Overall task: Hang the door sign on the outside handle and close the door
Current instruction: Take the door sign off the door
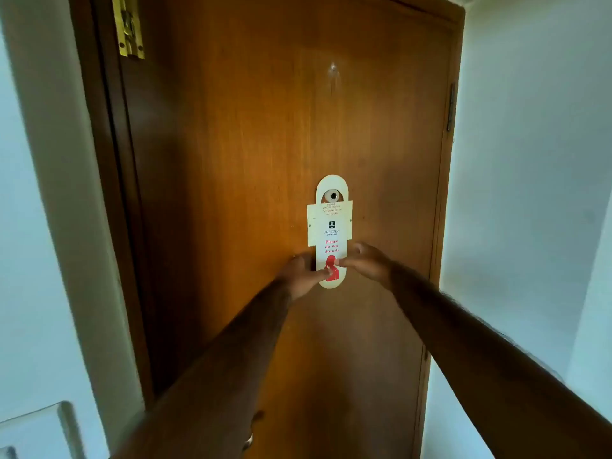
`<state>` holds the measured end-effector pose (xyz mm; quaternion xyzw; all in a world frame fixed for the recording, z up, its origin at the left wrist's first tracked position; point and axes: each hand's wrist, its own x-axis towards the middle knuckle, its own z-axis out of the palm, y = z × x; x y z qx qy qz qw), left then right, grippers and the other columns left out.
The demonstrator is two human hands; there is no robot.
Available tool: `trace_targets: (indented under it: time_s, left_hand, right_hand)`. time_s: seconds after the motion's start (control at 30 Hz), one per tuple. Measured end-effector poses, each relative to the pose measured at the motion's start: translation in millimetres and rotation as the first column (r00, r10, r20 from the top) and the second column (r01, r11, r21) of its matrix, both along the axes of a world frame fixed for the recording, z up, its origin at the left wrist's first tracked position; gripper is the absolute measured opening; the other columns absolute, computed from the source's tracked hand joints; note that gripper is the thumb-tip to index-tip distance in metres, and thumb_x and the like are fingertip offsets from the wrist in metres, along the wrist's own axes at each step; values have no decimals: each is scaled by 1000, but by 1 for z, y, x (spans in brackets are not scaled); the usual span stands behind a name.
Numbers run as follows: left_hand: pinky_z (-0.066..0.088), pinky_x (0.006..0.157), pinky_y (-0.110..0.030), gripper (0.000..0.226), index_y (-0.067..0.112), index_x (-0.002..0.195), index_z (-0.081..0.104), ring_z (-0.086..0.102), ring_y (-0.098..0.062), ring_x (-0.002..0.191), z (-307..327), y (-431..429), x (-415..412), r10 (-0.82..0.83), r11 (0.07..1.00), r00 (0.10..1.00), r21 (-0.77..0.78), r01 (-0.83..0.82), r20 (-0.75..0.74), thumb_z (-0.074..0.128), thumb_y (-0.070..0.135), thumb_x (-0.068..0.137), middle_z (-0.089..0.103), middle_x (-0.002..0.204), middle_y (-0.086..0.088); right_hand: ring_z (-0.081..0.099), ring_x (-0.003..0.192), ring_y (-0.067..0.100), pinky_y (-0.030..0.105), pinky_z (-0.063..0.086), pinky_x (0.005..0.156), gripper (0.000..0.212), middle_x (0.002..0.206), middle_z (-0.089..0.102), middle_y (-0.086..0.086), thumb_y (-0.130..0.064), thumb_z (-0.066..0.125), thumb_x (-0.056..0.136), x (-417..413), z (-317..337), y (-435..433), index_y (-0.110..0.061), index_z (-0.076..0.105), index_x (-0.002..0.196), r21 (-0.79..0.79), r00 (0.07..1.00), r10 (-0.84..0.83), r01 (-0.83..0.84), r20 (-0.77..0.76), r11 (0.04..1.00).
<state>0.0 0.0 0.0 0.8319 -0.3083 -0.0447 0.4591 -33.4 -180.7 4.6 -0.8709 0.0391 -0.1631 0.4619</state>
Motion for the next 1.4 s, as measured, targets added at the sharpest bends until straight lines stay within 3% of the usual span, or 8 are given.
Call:
trace_targets:
  time_s: [0.17,0.43,0.6,0.73,0.83,1.13,1.3,1.4]
  left_hand:
    - [52,98,-37,61,24,144,51,61,-26,122,-13,-27,26,24,997,1000,-66,-24,-5,73,36,89,58,142,4]
    - [56,97,-41,68,19,143,48,62,-26,118,-9,-55,32,156,984,986,-92,-151,53,74,39,84,59,139,-1]
    - [54,95,-36,63,16,145,48,61,-28,120,3,-57,24,155,985,984,-86,-148,83,72,35,89,56,143,-4]
    - [54,96,-35,60,16,142,51,63,-28,119,19,-49,17,146,987,982,-90,-136,120,73,35,90,57,144,-2]
    - [54,97,-36,52,15,137,57,65,-28,118,34,-39,12,191,979,963,-104,-173,190,73,28,90,60,141,-3]
    - [63,83,-41,5,21,93,69,74,-21,93,63,6,20,328,915,936,-290,-280,130,73,24,91,75,115,-3]
    - [61,87,-38,24,14,114,71,72,-24,105,67,41,18,369,853,929,-413,-320,43,72,23,92,71,125,-4]
    - [57,76,-29,29,15,119,68,71,-22,108,64,63,18,418,798,908,-474,-372,-9,72,22,91,71,126,-4]
  right_hand:
    - [67,110,20,25,51,76,40,127,69,-1,-25,68,97,26,-12,-8,-18,57,135,183,999,-34,28,27,983]
    - [71,104,20,29,56,80,26,117,74,-2,-25,58,103,37,-12,-11,-18,64,127,343,991,-12,-36,136,939]
    - [73,101,23,36,60,85,30,123,73,6,-28,62,101,39,-9,-20,-11,67,125,297,982,-132,86,138,951]
    - [73,94,24,43,62,85,15,117,75,12,-19,68,97,32,5,-25,-7,73,105,180,905,-375,343,199,922]
    - [75,93,23,45,63,84,19,115,76,10,-18,74,93,19,18,-18,-6,75,107,147,863,-434,409,259,901]
    - [74,104,24,39,62,86,30,123,73,8,-15,79,88,-4,36,20,-4,70,115,279,892,-335,253,303,926]
    - [63,117,43,55,51,103,26,127,65,26,0,61,97,11,45,51,8,63,122,273,957,-190,127,218,954]
    - [72,103,30,36,61,88,23,120,72,20,-6,70,94,16,39,77,0,69,116,332,951,-172,80,256,940]
